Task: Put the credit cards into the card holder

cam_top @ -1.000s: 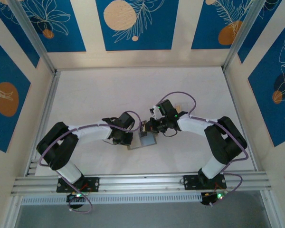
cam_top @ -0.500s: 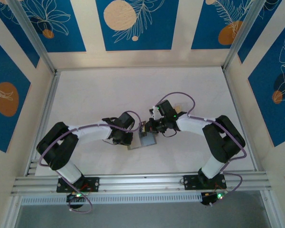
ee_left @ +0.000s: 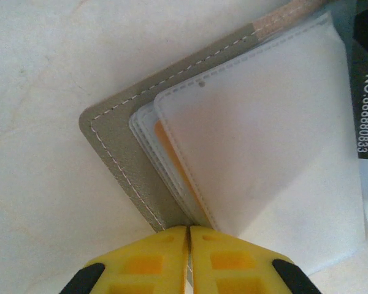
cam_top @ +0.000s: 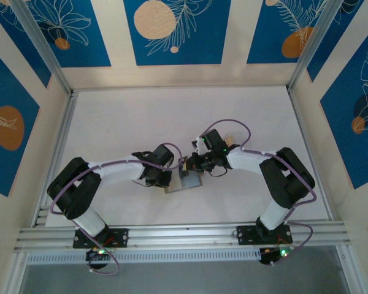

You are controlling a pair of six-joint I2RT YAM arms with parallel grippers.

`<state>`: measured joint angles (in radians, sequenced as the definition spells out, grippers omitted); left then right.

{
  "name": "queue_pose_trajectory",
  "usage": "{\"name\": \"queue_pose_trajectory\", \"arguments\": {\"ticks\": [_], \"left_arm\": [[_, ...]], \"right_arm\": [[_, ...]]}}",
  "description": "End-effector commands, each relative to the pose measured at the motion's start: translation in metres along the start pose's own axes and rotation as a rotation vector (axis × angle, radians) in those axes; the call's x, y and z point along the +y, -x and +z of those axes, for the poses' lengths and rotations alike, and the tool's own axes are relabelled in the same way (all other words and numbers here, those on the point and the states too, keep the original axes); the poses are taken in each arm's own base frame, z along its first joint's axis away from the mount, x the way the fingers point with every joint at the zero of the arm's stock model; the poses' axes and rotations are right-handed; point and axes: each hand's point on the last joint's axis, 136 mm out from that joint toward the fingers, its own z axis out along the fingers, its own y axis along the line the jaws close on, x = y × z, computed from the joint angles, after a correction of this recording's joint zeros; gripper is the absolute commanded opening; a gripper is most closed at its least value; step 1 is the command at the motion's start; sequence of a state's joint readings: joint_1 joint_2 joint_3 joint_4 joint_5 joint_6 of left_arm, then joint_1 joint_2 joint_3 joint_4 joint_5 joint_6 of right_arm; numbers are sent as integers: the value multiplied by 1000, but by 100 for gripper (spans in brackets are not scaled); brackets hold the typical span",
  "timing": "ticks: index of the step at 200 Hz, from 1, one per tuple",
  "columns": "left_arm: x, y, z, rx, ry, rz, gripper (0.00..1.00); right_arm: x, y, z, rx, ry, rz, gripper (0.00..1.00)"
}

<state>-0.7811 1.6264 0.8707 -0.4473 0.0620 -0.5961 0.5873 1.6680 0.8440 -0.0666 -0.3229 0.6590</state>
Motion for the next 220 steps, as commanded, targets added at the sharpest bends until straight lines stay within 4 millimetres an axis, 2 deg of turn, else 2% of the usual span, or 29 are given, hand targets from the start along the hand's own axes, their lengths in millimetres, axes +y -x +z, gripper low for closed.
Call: {"name": "queue_pose_trajectory", "arguments": {"ticks": [1,78,133,183,220], "left_arm": [[19,-23,21,90,71,-13,10],[19,-24,22,92,66,-13,10],[18,-24,23,92,63,-16,10],[18,-24,22,92,64,-15,10],[17,-23,23,93,63,-13,10]], "right_arm": [[7,-11,1,35,30,1,0],[7,-18,-10,28,-40,-16,0],[6,-25,0,53,-45,-14,0],[1,-22,1,49,-49,-24,0],[-6,-32,12,75,-17,9,0]]}}
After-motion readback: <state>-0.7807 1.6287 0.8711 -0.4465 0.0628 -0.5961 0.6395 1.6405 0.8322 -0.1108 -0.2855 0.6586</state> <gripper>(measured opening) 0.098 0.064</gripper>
